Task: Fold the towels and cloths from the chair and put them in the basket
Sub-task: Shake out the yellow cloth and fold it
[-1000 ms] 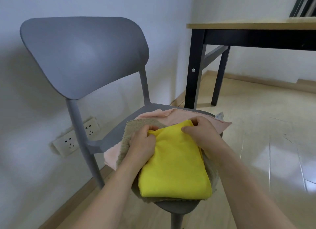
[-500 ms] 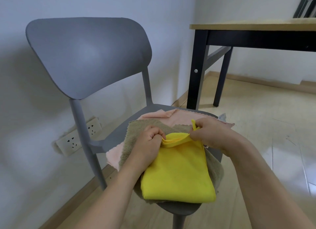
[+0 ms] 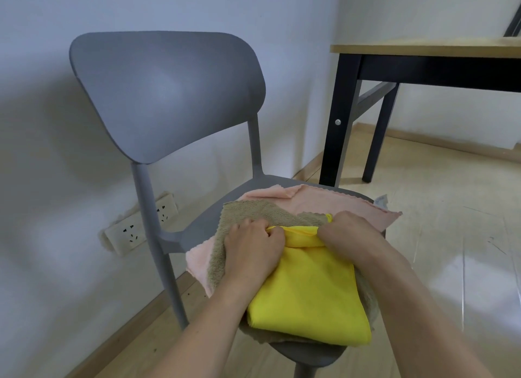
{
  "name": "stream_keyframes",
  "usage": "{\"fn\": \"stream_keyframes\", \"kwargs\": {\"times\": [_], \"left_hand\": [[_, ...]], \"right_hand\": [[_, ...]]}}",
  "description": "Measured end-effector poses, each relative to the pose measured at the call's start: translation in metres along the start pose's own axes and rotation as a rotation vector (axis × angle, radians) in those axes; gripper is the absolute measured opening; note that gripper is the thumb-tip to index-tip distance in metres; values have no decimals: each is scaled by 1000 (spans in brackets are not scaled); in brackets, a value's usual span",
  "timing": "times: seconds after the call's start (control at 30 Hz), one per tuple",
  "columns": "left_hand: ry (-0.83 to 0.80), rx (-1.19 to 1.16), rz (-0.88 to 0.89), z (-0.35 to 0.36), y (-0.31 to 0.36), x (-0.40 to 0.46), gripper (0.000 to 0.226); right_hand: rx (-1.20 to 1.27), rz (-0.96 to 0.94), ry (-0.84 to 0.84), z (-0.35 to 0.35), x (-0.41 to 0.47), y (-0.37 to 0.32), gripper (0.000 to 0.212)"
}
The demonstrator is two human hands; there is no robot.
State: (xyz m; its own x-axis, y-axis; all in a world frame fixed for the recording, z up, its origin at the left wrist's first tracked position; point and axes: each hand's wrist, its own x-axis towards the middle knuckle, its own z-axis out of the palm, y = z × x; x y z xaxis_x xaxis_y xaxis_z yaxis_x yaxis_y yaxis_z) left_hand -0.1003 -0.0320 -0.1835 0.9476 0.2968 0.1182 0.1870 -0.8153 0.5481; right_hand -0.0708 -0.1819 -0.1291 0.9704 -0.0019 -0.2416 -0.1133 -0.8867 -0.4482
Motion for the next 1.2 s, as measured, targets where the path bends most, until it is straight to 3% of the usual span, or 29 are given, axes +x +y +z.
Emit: {"fn": "stream_keyframes", "kwargs": {"times": [0.13,0.33,0.4,0.53,0.67,0.7,0.77,0.83,0.93,1.03,1.2], "left_hand": [[14,-65,11,-2,0,1,22],[-39,-568,-28,-39,6,-5,17],[-22,-665,-6,-65,13,-9,27],[131,-763,134,-116,34,-16,31],[362,-631,375,-154,50,-37,36],[438,-529,435,-158,50,-43,36],[515,-204,554,-156,46,-56,29],[363,236,518,-137,38,-72,20],[-152,578,378,-101,22,-96,23],[-492,502,326,-92,6,-97,16],[-668,288,229,-106,10,-75,9]], "right_hand": [[121,-70,24,-7,-5,-2,21],[366,-250,114,-34,-30,-6,16],[360,-306,154,-45,-41,-12,12],[359,-497,411,-75,-70,-21,21],[385,-684,615,-102,-104,-28,47],[335,-693,610,-105,-106,-28,49],[135,-660,492,-101,-105,-26,34],[-114,-531,250,-83,-96,-20,23],[-481,-364,-123,-46,-82,-7,15],[-482,-284,-317,-27,-81,-2,12],[-473,-222,-412,-30,-79,1,15]]}}
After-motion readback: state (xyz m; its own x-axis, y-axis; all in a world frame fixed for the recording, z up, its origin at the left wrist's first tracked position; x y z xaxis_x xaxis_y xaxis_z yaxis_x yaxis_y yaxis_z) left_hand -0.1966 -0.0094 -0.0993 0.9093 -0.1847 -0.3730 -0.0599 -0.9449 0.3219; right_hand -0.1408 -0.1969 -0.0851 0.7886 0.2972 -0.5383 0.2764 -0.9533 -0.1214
